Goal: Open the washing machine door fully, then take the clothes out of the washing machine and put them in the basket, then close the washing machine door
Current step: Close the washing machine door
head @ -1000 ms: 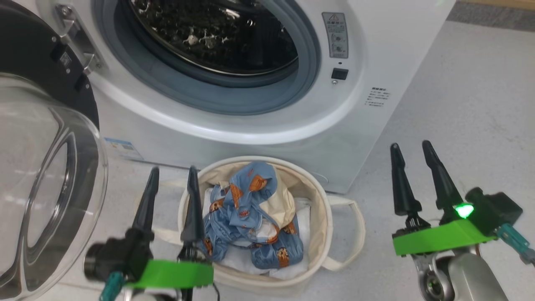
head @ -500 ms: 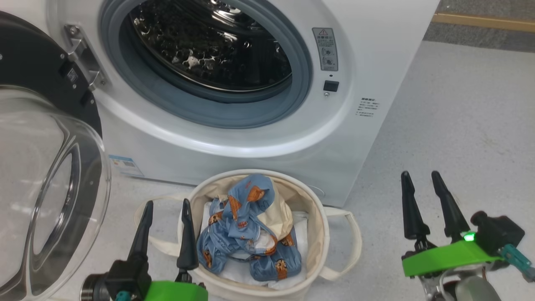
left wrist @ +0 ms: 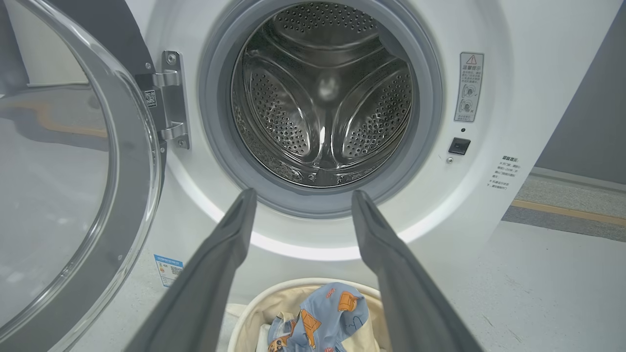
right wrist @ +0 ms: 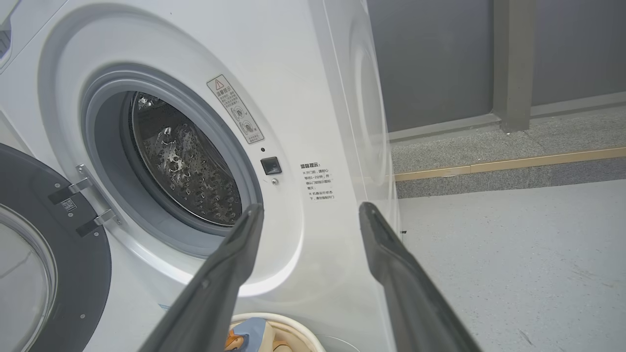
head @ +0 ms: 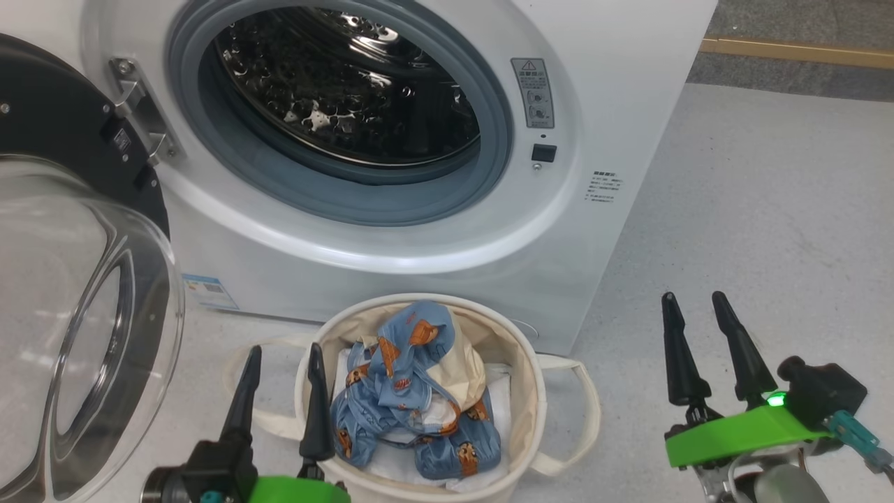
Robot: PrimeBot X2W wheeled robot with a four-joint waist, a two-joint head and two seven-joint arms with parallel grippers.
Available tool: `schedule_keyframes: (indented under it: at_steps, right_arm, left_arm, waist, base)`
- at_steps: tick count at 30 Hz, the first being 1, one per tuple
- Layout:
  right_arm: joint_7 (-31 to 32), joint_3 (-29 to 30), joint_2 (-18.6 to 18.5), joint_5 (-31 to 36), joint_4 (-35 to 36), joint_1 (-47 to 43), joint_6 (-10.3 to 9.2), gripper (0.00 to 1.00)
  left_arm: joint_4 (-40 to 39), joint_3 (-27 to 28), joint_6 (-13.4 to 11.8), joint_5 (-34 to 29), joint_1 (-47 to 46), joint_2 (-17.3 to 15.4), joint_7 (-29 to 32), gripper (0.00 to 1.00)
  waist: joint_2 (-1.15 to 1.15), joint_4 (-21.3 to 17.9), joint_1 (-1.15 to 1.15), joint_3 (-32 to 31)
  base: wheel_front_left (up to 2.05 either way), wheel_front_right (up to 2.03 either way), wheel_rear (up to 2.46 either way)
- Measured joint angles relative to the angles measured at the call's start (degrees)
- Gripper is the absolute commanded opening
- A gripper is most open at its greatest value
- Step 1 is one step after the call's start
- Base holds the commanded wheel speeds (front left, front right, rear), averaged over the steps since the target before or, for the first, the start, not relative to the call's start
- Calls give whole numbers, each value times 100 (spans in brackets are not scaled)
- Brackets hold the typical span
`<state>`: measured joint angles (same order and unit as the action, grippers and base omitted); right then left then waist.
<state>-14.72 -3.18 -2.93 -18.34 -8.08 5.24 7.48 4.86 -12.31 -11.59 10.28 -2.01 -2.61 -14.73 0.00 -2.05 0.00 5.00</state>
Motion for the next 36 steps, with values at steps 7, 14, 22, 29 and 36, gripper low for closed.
schedule_keyframes:
  at_steps: [7,14,22,29,36]
  right_arm:
    - [0,-110,0,0,-3,-1,0,100]
    - [0,-125,0,1,-3,-1,0,100]
    - [0,-140,0,0,-3,-1,0,100]
    - [0,-138,0,-2,-1,-1,0,100]
    - [0,-132,0,-34,-1,6,0,100]
  left_arm:
    - [46,-98,1,0,69,0,0,100]
    - [51,-146,1,2,68,-1,0,100]
    - [108,-172,9,59,70,-1,0,100]
    - [123,-179,51,154,70,-1,0,100]
    - [148,-189,51,252,65,-1,0,100]
  waist:
    - [0,9,0,-19]
    - [0,35,0,-16]
    - [0,27,0,-56]
    - [0,14,0,-4]
    - [0,20,0,97]
  base:
    - [0,0,0]
    - [0,0,0]
    - [0,0,0]
    - [0,0,0]
    - [-6,6,0]
